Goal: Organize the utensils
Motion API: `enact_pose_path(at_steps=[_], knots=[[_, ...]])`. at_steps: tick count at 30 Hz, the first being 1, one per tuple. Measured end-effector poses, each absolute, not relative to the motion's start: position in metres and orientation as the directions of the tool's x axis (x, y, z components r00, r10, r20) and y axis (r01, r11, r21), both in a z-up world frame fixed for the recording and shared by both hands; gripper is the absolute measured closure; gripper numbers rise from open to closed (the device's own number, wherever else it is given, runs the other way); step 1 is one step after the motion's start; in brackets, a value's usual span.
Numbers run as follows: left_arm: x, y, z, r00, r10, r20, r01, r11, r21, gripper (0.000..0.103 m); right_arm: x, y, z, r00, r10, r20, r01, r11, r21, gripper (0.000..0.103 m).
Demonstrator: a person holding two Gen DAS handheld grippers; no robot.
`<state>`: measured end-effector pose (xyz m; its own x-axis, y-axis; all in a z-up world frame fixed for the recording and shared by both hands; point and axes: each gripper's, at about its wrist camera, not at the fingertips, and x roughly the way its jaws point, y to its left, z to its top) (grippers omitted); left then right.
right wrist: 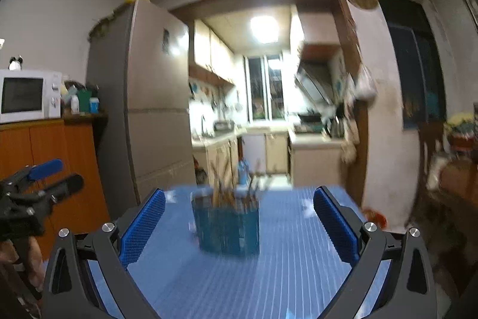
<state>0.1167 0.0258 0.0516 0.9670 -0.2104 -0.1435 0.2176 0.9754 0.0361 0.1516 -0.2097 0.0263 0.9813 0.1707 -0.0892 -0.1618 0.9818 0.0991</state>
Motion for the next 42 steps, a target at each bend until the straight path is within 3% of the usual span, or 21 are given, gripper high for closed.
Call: enact_pose_path(at_steps=[9,16,42], knots=[[0.072,0.038,0.004,0.953,-0.216,-0.212,0.201,0.975,-0.091,0.006,0.088,-0.195,-0.021,0.968,0.132,-0.216,-0.111,0.988,0.109,0.004],[0.039,0.042,-0.007,0.964,-0.17,-0.206,0.155,0.984,-0.087,0.006,0.054,-0.183,-0.029,0.959,0.138,-0.248,-0.111,0.987,0.119,0.004],[0.004,0.032,-0.014,0.976,-0.116,-0.186,0.114,0.993,-0.025,0.006,0.019,-0.172,-0.025,0.963,0.12,-0.243,-0.099,0.99,0.097,0.004]])
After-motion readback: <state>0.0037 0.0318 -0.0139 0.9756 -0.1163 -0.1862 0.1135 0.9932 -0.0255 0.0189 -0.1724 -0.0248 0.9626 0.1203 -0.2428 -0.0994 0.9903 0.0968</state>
